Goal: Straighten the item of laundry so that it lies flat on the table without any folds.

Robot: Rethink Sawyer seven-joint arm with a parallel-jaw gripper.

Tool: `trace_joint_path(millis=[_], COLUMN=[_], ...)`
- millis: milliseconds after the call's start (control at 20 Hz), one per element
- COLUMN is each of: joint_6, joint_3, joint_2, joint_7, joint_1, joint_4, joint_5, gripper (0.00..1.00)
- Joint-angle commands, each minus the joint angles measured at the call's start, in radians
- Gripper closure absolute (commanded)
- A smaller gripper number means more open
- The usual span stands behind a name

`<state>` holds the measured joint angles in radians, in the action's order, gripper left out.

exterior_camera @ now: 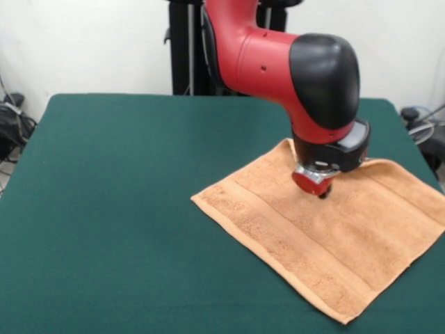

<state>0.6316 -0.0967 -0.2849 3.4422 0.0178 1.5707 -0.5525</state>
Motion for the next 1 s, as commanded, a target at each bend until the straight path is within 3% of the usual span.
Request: trace_joint_path(millis=[50, 400, 750, 1000], joint_6=[-0.045, -0.066, 0.046, 0.043], joint_3=[0.096, 0.1, 0.072, 0.076], joint_2=[0.005, 0.033, 0.054, 0.021], joint_7=[0.047, 0.051, 0.135, 0.135], joint_1=[0.024, 0.016, -0.03, -0.04], joint_4=[0.07, 0.05, -0.049, -0.004], joint_5=[-0.043, -0.044, -0.052, -0.057], gripper=[1.0, 1.0, 1.0, 1.0])
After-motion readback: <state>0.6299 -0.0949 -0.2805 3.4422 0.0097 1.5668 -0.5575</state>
